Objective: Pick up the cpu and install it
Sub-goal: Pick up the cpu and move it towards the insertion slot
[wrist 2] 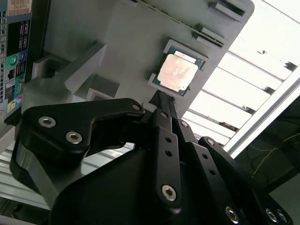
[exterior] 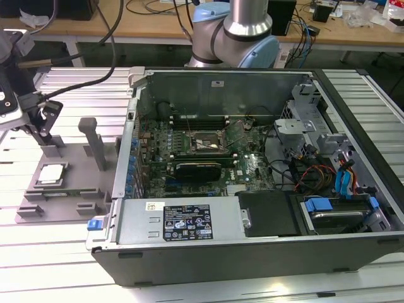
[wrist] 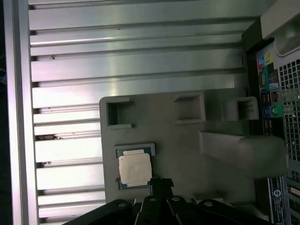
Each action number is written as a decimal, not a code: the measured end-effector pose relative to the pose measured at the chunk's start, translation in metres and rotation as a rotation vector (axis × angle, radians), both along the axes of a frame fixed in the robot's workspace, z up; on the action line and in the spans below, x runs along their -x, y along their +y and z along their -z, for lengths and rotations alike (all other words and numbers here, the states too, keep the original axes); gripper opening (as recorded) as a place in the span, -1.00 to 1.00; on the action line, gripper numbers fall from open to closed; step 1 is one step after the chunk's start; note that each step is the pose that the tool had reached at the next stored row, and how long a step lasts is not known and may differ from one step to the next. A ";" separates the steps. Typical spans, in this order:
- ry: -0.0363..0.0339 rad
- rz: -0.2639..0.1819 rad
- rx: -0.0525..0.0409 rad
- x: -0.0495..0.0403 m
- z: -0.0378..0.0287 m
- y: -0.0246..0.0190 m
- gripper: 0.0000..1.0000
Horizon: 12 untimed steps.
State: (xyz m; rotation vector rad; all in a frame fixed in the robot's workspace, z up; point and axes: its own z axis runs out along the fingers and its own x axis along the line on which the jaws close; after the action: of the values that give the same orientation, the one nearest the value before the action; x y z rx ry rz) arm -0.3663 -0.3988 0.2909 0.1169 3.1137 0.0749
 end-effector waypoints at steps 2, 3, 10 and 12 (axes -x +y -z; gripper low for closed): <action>-0.0002 0.000 -0.0001 0.0039 0.0040 0.0000 -0.79; -0.0002 0.000 -0.0001 0.0056 0.0053 0.0000 -0.79; 0.0000 0.000 0.0000 0.0148 0.0200 -0.0010 -0.79; -0.0002 0.000 -0.0001 0.0161 0.0230 -0.0014 -0.79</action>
State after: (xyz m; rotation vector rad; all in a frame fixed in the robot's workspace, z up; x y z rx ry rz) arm -0.3824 -0.4002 0.2678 0.1166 3.1136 0.0751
